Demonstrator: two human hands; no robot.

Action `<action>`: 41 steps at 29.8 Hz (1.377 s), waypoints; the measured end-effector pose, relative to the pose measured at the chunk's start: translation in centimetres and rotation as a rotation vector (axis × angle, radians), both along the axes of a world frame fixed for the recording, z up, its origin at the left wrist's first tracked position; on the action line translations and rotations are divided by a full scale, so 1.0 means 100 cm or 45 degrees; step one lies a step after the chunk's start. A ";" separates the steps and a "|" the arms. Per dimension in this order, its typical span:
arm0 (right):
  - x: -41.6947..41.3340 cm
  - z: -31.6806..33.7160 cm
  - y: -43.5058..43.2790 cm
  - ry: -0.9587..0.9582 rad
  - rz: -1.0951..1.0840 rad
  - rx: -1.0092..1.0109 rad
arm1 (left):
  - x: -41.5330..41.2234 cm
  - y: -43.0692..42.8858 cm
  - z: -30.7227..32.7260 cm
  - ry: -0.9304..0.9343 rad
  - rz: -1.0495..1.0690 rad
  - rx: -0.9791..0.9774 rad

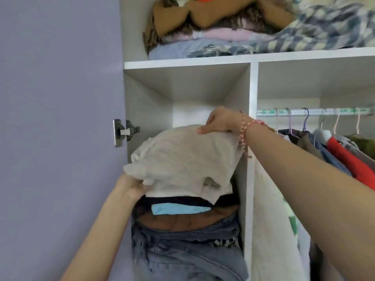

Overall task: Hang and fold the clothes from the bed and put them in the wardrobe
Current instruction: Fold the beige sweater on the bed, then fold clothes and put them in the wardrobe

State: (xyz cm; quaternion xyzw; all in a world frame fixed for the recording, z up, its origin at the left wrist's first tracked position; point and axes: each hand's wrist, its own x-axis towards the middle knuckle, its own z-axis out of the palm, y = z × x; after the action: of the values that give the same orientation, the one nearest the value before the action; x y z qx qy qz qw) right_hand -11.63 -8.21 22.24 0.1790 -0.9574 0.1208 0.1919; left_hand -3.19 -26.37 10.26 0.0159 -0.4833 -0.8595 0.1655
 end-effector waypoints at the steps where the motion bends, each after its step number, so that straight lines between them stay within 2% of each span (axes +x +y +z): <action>1: -0.013 0.001 -0.010 0.155 -0.082 0.031 | -0.022 -0.004 0.001 0.006 -0.029 0.066; 3: -0.037 -0.017 -0.034 0.313 -0.099 0.057 | -0.069 -0.017 -0.012 -0.060 0.021 0.070; 4: -0.045 -0.041 -0.044 0.228 -0.040 0.084 | -0.085 -0.022 -0.018 -0.163 0.023 0.045; 6: -0.063 -0.099 -0.059 -0.157 0.085 0.110 | -0.107 -0.028 -0.031 -0.340 0.025 -0.068; 7: -0.071 -0.128 -0.063 -0.246 0.084 0.100 | -0.123 -0.031 -0.038 -0.380 0.013 -0.099; 8: -0.073 -0.153 -0.062 -0.250 0.029 0.073 | -0.127 -0.031 -0.040 -0.402 0.025 -0.135; 10: -0.071 -0.185 -0.056 -0.089 -0.013 0.005 | -0.128 -0.029 -0.034 -0.415 0.092 -0.230; 13: -0.066 -0.197 -0.040 0.060 0.023 0.000 | -0.126 -0.021 -0.032 -0.335 0.298 -0.411; 15: -0.062 -0.202 -0.036 0.039 0.037 0.009 | -0.129 -0.020 -0.037 -0.218 0.556 -0.697; 17: -0.060 -0.207 -0.039 0.057 0.037 0.008 | -0.120 -0.015 -0.035 -0.071 0.838 -1.203; 18: -0.059 -0.209 -0.040 0.070 0.033 0.005 | -0.117 -0.012 -0.032 0.106 0.939 -1.427; 20: -0.059 -0.210 -0.040 0.091 0.030 -0.014 | -0.118 -0.004 -0.027 0.373 0.762 -1.778; 22: -0.057 -0.214 -0.037 0.101 0.049 -0.049 | -0.128 -0.007 -0.044 0.299 0.467 -2.026; 24: -0.052 -0.220 -0.030 0.092 0.108 -0.056 | -0.139 -0.017 -0.073 0.164 0.372 -2.034; 26: -0.049 -0.228 -0.024 0.080 0.170 -0.057 | -0.141 -0.025 -0.093 0.136 0.420 -2.009; 30: -0.036 -0.220 -0.014 0.017 0.133 0.075 | -0.137 -0.029 -0.080 0.030 0.378 -2.229; 33: 0.001 -0.208 0.003 -0.115 0.162 0.156 | -0.102 -0.002 -0.077 -0.093 0.534 -2.315; 34: 0.018 -0.205 0.010 -0.112 0.206 0.127 | -0.086 0.012 -0.082 -0.022 0.622 -2.247; 36: 0.054 -0.202 0.028 -0.022 0.294 0.065 | -0.047 0.049 -0.094 0.322 0.772 -2.057; 37: 0.074 -0.204 0.044 0.018 0.315 0.020 | -0.027 0.074 -0.100 0.543 0.747 -1.960; 39: 0.112 -0.209 0.085 0.044 0.291 -0.019 | 0.007 0.128 -0.117 0.938 0.560 -1.878; 41: 0.148 -0.217 0.129 0.144 0.187 -0.029 | 0.031 0.176 -0.125 1.146 0.310 -1.833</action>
State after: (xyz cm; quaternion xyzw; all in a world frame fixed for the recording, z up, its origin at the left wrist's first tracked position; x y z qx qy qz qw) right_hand 3.17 4.69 0.58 0.2531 -0.9279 0.1353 0.2382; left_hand -0.10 -8.75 -2.21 -0.3839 -0.7943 -0.2442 0.4024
